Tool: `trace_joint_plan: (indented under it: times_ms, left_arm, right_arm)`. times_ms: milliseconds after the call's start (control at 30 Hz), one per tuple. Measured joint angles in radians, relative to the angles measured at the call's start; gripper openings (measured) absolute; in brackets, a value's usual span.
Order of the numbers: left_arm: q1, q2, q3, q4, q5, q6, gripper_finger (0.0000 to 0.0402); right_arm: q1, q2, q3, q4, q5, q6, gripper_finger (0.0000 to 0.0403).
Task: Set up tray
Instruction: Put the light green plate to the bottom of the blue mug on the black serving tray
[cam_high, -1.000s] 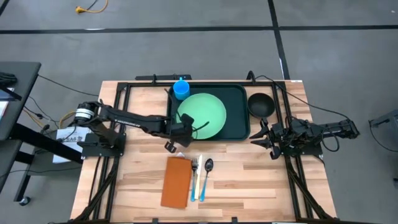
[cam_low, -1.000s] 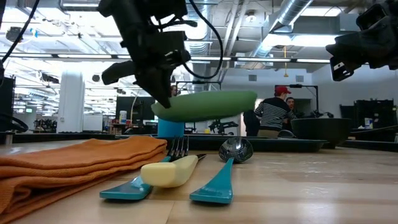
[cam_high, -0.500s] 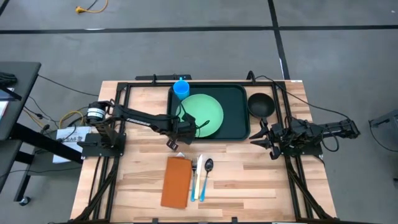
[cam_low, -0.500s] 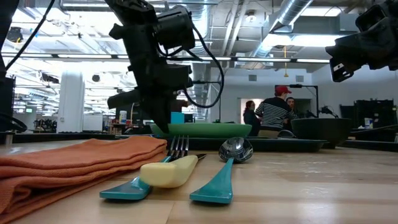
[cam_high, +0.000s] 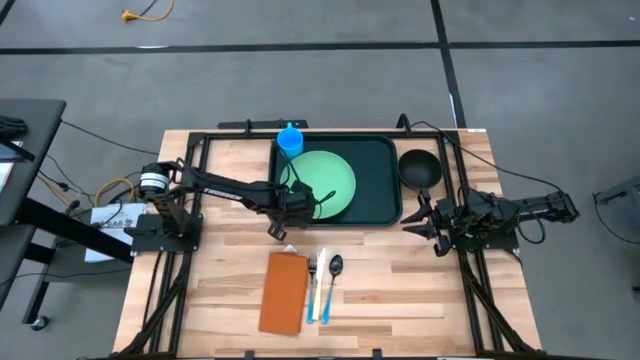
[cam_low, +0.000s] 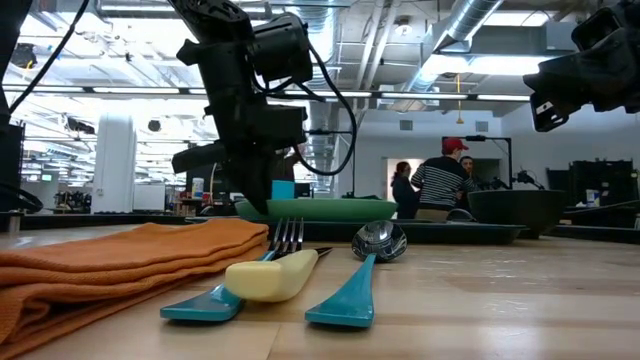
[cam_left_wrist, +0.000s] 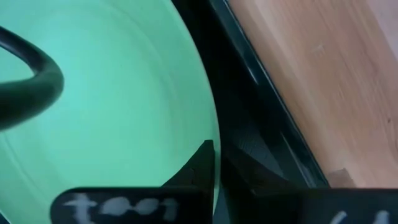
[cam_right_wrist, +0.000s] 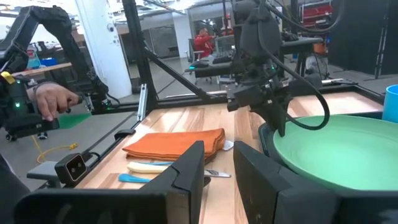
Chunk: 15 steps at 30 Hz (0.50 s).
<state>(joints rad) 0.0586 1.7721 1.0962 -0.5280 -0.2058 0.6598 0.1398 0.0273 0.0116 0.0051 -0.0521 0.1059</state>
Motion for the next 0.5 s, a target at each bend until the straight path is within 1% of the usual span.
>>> trace_joint_plan:
  times_ms: [267, 333, 500]
  left_arm:
    - [0.000, 0.000, 0.000, -0.005, 0.000, -0.038, 0.0002]
    - [0.000, 0.000, 0.000, -0.004, 0.015, -0.043, 0.0003]
    - [0.000, -0.001, 0.000, -0.004, 0.024, -0.069, 0.0028]
  right_arm:
    - [0.000, 0.000, 0.000, 0.000, 0.000, 0.000, 0.0082]
    - [0.000, 0.000, 0.000, 0.000, 0.000, 0.000, 0.0082]
    - [0.000, 0.000, 0.000, 0.000, 0.000, 0.000, 0.0082]
